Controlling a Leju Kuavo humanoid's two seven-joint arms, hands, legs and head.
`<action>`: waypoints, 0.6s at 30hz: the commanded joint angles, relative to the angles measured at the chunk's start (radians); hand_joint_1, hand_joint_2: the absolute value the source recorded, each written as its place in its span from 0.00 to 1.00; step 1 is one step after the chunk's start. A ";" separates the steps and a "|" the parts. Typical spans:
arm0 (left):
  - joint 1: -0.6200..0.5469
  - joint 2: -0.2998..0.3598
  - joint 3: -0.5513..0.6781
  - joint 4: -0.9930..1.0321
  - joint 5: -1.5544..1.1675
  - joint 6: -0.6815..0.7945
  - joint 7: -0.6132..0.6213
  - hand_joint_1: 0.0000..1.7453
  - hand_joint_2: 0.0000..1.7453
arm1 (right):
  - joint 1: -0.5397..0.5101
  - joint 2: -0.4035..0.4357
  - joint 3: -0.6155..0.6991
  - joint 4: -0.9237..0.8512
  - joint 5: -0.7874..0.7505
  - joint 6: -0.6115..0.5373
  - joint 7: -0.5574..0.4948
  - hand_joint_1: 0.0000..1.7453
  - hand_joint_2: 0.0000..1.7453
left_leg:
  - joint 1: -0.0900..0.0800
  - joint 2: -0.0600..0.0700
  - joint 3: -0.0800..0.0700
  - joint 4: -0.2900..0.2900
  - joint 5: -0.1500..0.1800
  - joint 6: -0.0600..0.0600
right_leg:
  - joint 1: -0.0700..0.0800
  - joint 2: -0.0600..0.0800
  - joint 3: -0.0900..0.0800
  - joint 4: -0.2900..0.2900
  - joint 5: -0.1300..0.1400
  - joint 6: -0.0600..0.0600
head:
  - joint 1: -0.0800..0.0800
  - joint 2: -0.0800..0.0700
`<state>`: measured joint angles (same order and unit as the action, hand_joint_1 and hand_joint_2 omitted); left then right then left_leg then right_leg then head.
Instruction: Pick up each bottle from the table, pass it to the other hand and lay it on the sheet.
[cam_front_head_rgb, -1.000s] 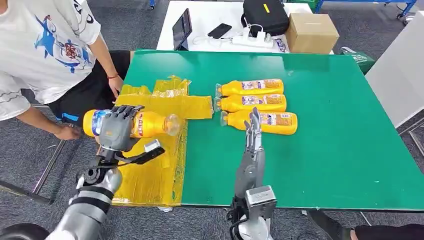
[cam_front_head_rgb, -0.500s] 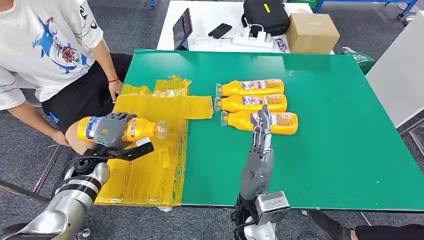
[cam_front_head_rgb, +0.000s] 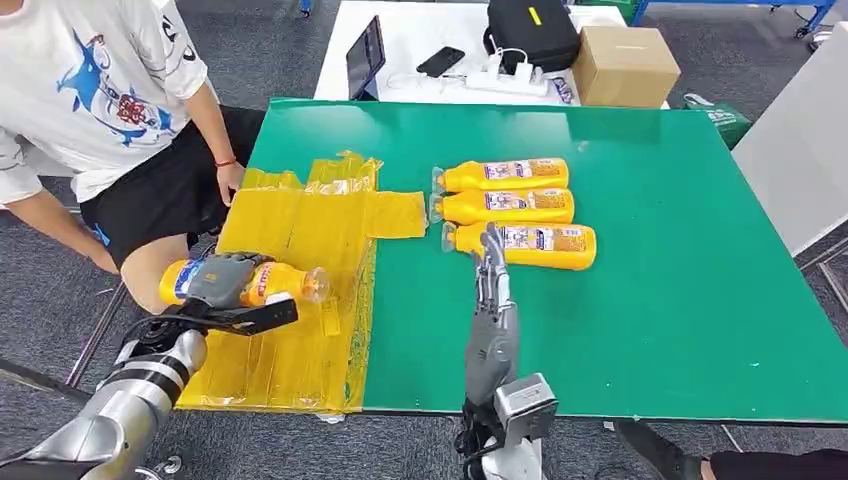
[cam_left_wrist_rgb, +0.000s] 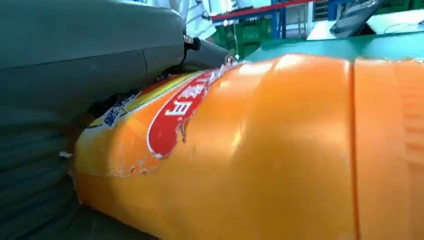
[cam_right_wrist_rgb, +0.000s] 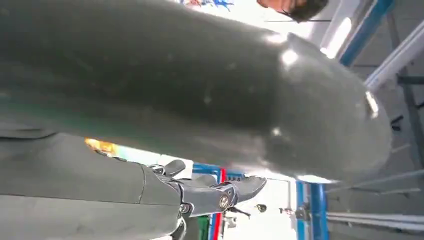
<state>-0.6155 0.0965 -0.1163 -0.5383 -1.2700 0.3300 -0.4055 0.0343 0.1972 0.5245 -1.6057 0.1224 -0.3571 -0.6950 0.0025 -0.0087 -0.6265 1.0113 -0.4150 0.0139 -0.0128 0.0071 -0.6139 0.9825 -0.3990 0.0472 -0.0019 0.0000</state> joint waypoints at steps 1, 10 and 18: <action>0.058 0.006 -0.011 0.010 0.064 -0.051 -0.032 0.84 1.00 | -0.027 0.028 -0.050 0.157 0.006 0.033 -0.003 0.00 0.00 | 0.000 0.003 0.004 -0.002 -0.001 0.000 | 0.000 0.002 0.003 -0.002 0.000 -0.001 | 0.000 0.000; 0.144 0.018 -0.029 -0.087 0.208 -0.192 -0.089 0.00 0.00 | -0.033 0.055 -0.086 0.210 0.018 0.074 -0.003 0.00 0.00 | 0.000 0.003 0.007 -0.002 -0.001 0.000 | 0.000 0.002 0.006 -0.002 0.000 -0.001 | 0.000 0.000; 0.191 0.035 -0.055 -0.181 0.321 -0.297 -0.101 0.00 0.00 | -0.036 0.070 -0.111 0.241 0.017 0.096 -0.003 0.00 0.00 | 0.000 0.001 0.010 -0.002 -0.001 -0.001 | 0.001 0.002 0.010 -0.002 0.000 -0.002 | 0.000 0.000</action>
<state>-0.5106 0.1072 -0.1171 -0.6573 -1.0372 0.1335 -0.5043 0.0309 0.2522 0.4650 -1.4706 0.1392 -0.2769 -0.6950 0.0024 -0.0107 -0.6198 1.0106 -0.4150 0.0138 -0.0128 0.0064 -0.6066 0.9821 -0.3998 0.0465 -0.0015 0.0000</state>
